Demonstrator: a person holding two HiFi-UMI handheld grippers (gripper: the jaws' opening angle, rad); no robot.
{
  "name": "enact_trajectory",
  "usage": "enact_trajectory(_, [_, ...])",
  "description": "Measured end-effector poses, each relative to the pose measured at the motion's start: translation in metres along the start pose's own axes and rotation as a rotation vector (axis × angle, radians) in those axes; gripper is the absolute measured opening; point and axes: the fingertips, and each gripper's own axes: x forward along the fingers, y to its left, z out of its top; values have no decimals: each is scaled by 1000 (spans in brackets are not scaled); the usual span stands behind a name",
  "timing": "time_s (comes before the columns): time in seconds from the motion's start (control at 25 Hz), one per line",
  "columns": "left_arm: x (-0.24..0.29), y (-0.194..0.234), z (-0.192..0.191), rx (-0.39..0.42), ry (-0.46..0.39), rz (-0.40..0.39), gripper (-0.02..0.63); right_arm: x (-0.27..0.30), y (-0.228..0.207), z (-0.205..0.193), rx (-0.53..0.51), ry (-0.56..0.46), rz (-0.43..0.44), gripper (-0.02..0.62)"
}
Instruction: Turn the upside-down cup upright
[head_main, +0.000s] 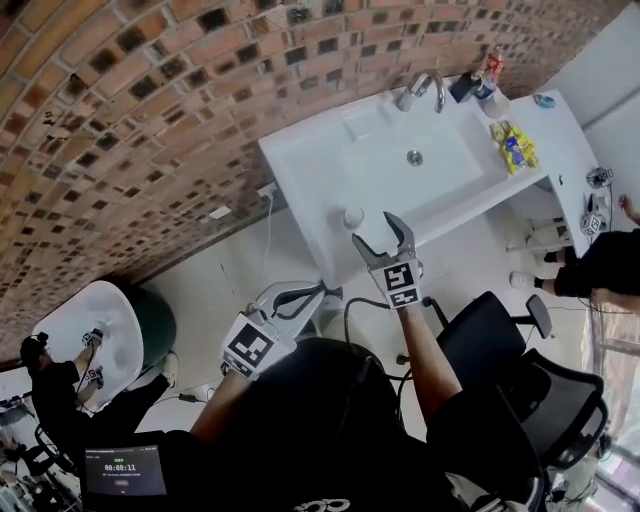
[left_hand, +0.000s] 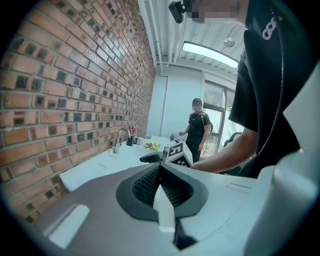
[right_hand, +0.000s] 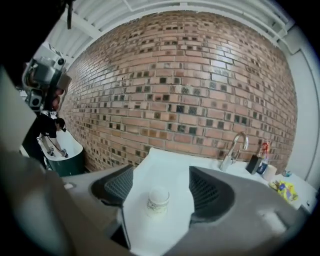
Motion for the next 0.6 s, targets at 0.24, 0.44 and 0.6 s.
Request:
enact_trajectory(0.24, [-30, -35, -15, 17, -35, -40, 15, -87, 32, 35, -56, -20, -51, 257])
enact_trajectory(0.44, [-47, -74, -26, 31, -56, -105, 15, -159, 74, 52, -80, -55, -110, 126])
enact_trajectory(0.6, [-54, -99, -30, 51, -66, -136, 15, -197, 116, 52, -78, -33, -81, -5])
